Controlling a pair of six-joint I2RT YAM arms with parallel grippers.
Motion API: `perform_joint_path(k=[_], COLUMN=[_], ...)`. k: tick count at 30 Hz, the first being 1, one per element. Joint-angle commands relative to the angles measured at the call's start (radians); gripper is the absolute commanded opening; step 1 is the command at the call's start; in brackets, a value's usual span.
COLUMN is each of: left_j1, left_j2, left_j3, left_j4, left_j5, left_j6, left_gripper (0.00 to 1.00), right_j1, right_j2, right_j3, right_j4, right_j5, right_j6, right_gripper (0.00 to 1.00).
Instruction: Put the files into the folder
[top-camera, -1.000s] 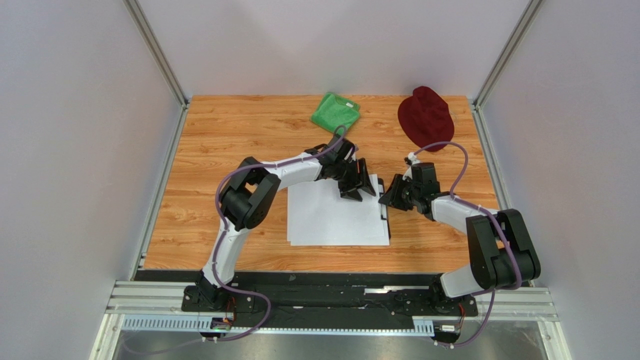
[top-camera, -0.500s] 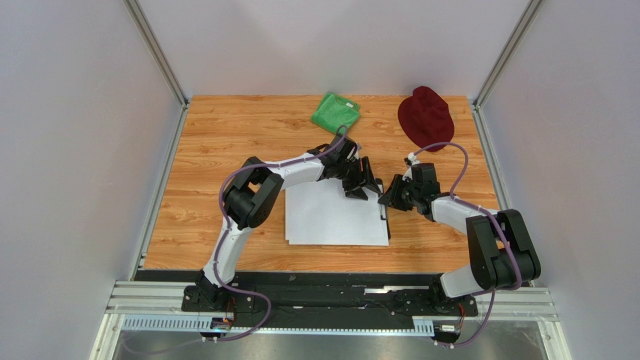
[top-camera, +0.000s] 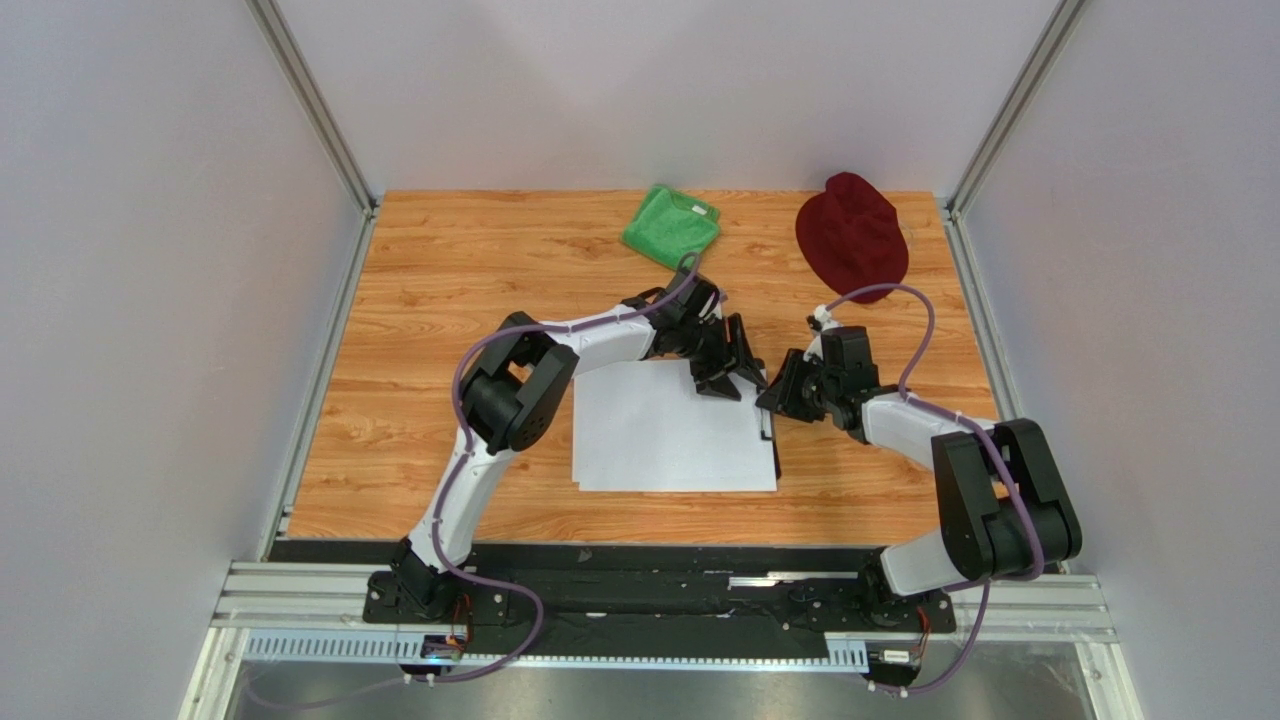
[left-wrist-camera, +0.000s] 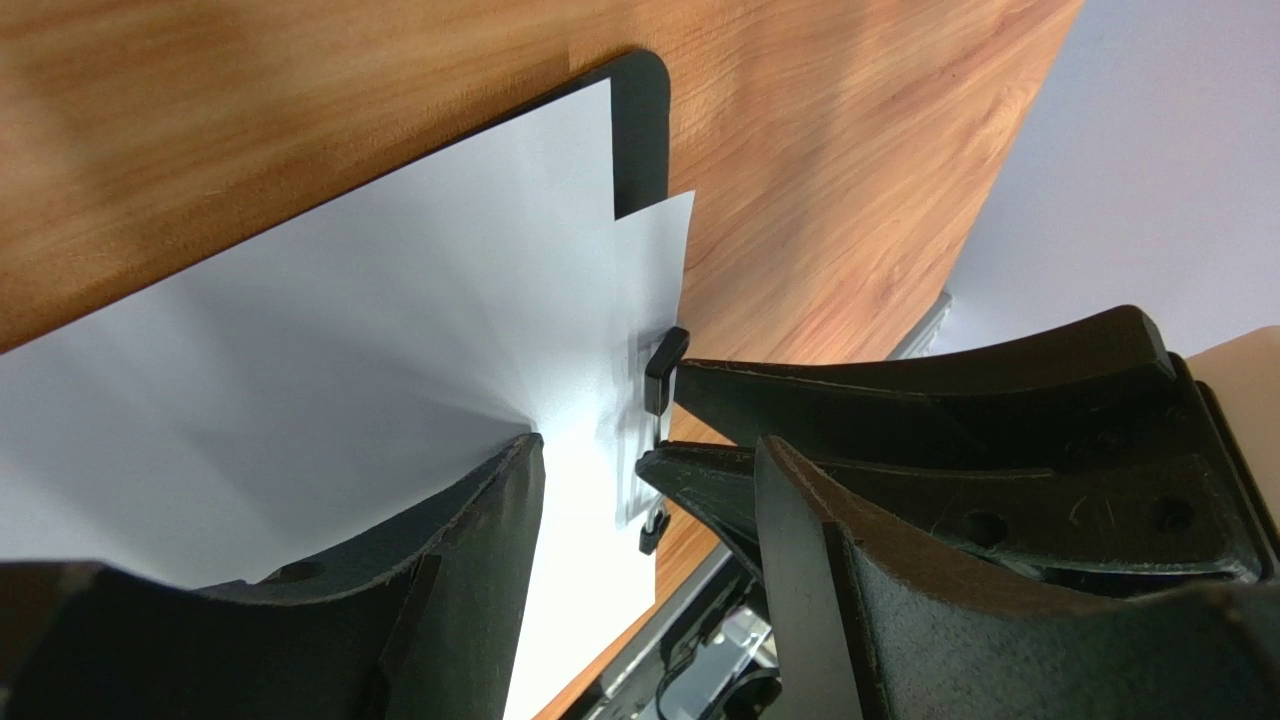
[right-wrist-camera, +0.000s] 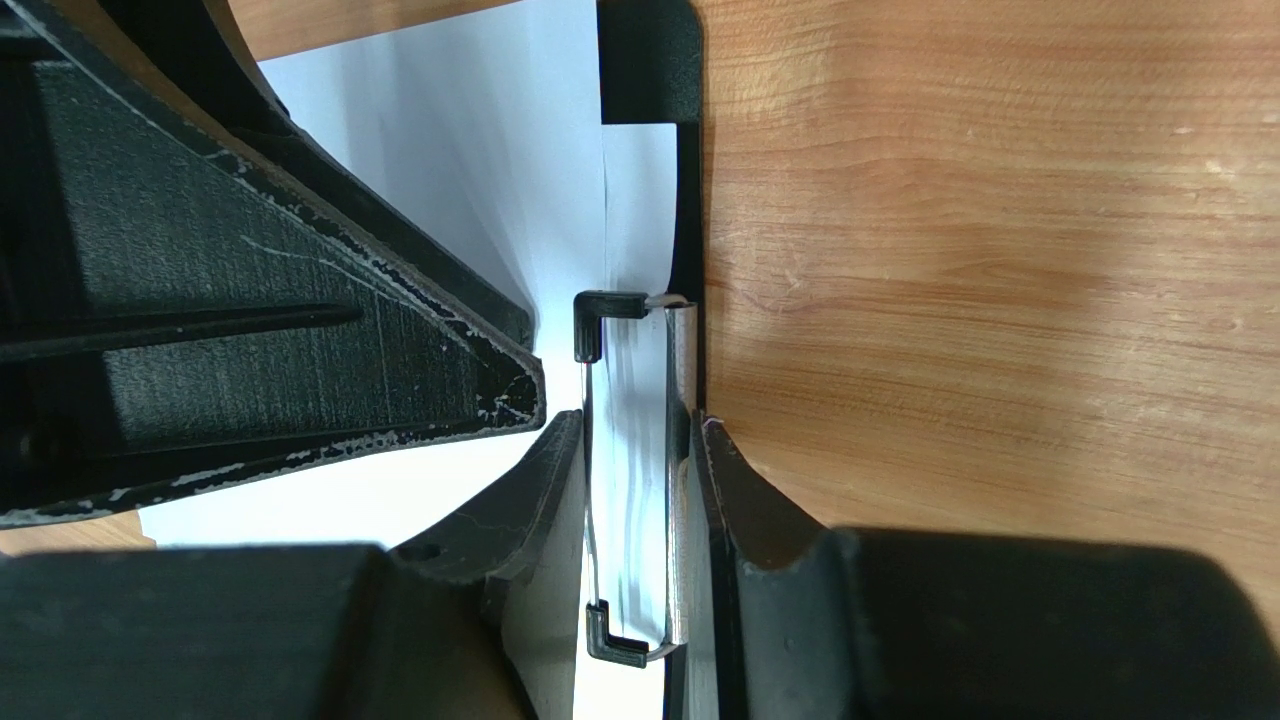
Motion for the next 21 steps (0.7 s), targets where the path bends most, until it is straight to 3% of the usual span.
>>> perform_joint_path(k=[1, 12, 18, 21], left_j1=[-0.006, -0.006, 0.000, 0.017], left_j2=[-0.001, -0.036, -0.099, -0.154], left_j3=[-0.010, 0.009, 0.004, -0.014], left_j4=[0.019, 0.030, 0.036, 0.045], left_j5=[-0.038, -0.021, 0.005, 0.017], left_j6=[0.001, -0.022, -0.022, -0.021], left_gripper=[0.64, 0.66, 0.79, 0.91], right_j1=[0.024, 0.130, 0.141, 0.141], right_j2=[-0.015, 0.014, 0.042, 0.036], right_j3=[0.020, 0.072, 0.080, 0.070], right_j4=[0.004, -0.103, -0.133, -0.117], right_j5=[0.013, 0.216, 0.291, 0.290], right_j6=[0.004, 0.017, 0.053, 0.070], right_gripper=[0.00, 0.00, 0.00, 0.00])
